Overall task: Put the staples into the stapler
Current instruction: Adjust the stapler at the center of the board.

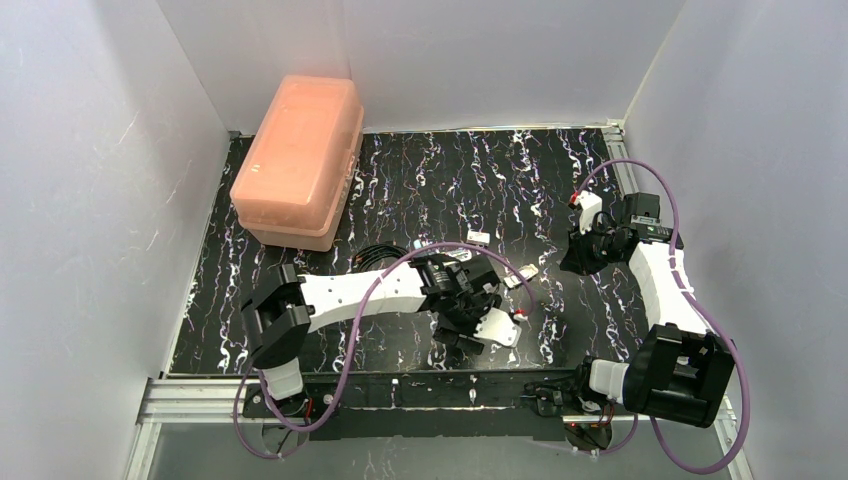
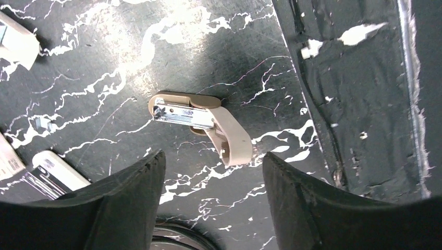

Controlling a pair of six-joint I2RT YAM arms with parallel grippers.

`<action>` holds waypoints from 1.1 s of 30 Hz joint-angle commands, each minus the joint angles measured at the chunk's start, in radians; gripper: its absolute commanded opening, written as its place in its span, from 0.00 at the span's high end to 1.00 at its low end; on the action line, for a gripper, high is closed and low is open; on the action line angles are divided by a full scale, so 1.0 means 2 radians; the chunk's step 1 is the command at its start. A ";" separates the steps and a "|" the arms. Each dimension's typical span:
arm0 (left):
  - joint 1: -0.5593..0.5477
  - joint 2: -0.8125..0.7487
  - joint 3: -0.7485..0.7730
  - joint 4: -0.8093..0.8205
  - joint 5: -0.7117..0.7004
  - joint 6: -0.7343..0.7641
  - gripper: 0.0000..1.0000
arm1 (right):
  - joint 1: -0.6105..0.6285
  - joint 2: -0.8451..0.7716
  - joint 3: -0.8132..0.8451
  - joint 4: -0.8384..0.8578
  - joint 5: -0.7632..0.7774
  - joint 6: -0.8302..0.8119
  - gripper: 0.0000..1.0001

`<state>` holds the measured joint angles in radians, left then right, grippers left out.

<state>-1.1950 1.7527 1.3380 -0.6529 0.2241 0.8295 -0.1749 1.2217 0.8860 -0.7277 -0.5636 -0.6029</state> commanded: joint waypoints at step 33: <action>-0.008 -0.005 -0.017 0.067 -0.102 -0.199 0.25 | -0.002 -0.019 0.001 -0.006 0.001 0.000 0.96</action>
<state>-1.2079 1.7470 1.3033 -0.4953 0.0616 0.4088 -0.1749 1.2049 0.8860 -0.7319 -0.5495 -0.6022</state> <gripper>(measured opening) 0.752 0.217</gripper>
